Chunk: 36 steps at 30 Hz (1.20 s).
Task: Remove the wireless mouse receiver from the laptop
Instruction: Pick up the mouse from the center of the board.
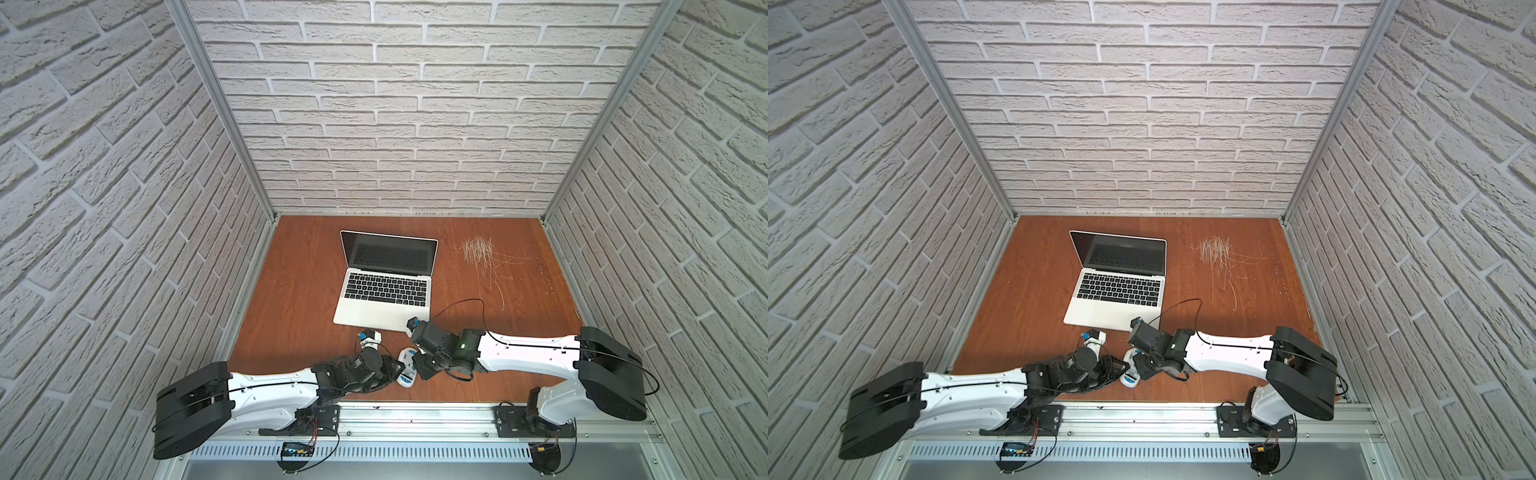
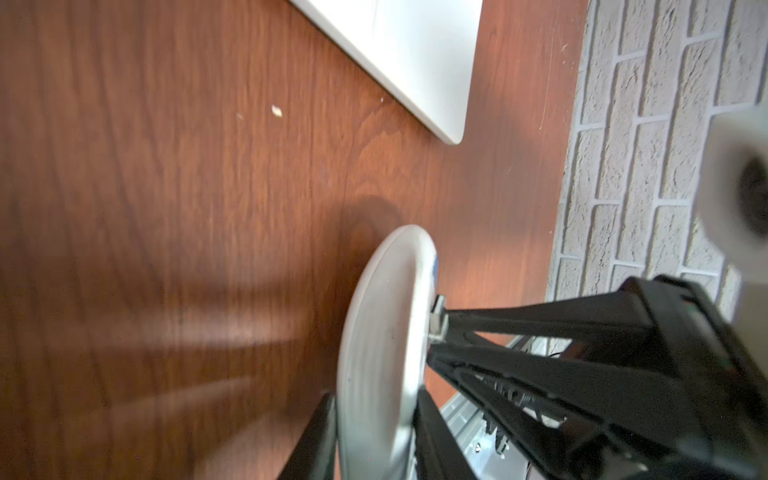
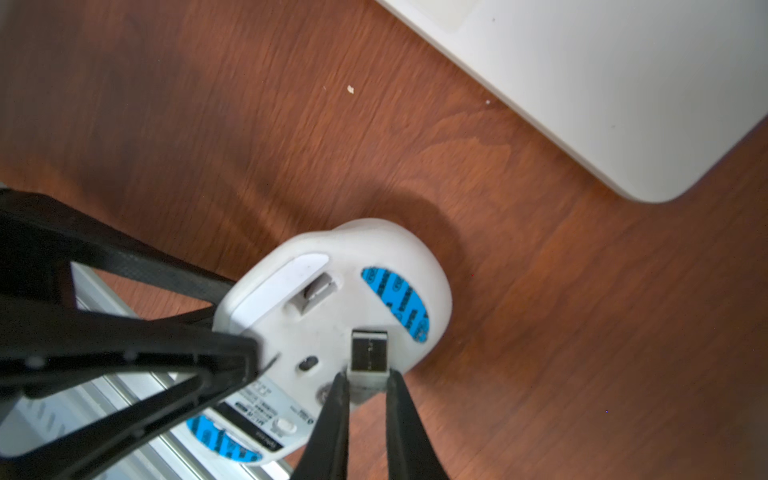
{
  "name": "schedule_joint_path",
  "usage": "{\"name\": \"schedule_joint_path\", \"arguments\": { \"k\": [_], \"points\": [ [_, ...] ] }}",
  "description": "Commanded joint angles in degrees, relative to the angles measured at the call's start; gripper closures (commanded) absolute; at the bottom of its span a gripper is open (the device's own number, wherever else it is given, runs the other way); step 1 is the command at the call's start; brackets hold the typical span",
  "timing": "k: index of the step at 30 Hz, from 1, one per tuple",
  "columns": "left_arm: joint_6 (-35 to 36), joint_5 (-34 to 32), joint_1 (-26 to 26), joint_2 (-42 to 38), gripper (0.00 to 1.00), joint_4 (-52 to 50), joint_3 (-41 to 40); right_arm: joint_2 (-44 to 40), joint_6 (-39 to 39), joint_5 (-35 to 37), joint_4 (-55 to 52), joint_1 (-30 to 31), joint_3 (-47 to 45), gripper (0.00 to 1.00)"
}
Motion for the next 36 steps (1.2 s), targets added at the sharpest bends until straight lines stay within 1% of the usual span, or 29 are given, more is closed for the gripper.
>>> {"name": "schedule_joint_path", "arguments": {
  "k": [1, 5, 8, 12, 16, 21, 27, 31, 34, 35, 36],
  "points": [
    [3.41, 4.07, 3.92, -3.39, 0.69, -2.88, 0.74, -2.46, -0.48, 1.25, -2.58, 0.47, -0.13, 0.97],
    [6.68, 10.74, 10.55, -6.29, 0.69, -6.31, 1.21, -5.12, -2.05, 2.27, -5.32, 0.11, 0.51, 0.97],
    [8.80, 14.06, 14.27, -6.79, 0.69, -8.59, 1.96, -7.12, -2.90, 2.64, -6.78, -0.63, 0.83, 0.97],
    [10.81, 17.74, 18.83, -5.01, 0.69, -8.66, 2.66, -8.25, -3.87, 2.30, -7.64, -2.09, 1.13, 0.97],
    [12.91, 20.78, 21.47, -1.68, 0.69, -8.38, 4.34, -7.79, -4.57, 1.11, -6.91, -3.04, 1.51, 0.97],
    [15.68, 24.19, 22.98, 2.41, 0.69, -7.78, 6.46, -6.16, -6.75, -1.05, -4.91, -4.43, 2.25, 0.97],
    [20.19, 28.35, 22.73, 4.09, 0.70, -8.91, 9.72, -4.88, -11.87, -6.07, -4.58, -9.14, 5.37, 0.97],
    [25.16, 27.91, 21.83, 4.80, 0.71, -13.77, 13.83, -5.83, -15.56, -8.23, -10.18, -10.77, 8.42, 0.97],
    [30.59, 27.57, 20.12, 6.41, 0.72, -17.00, 17.19, -8.29, -16.39, -11.18, -13.17, -11.58, 8.18, 0.97],
    [32.80, 26.46, 19.02, 6.82, 0.73, -19.65, 19.18, -9.21, -16.38, -12.24, -14.06, -11.79, 7.90, 0.97],
    [34.81, 23.80, 18.05, 7.17, 0.75, -22.26, 20.84, -10.11, -16.24, -13.05, -14.91, -11.90, 7.62, 0.97]
  ]
}}
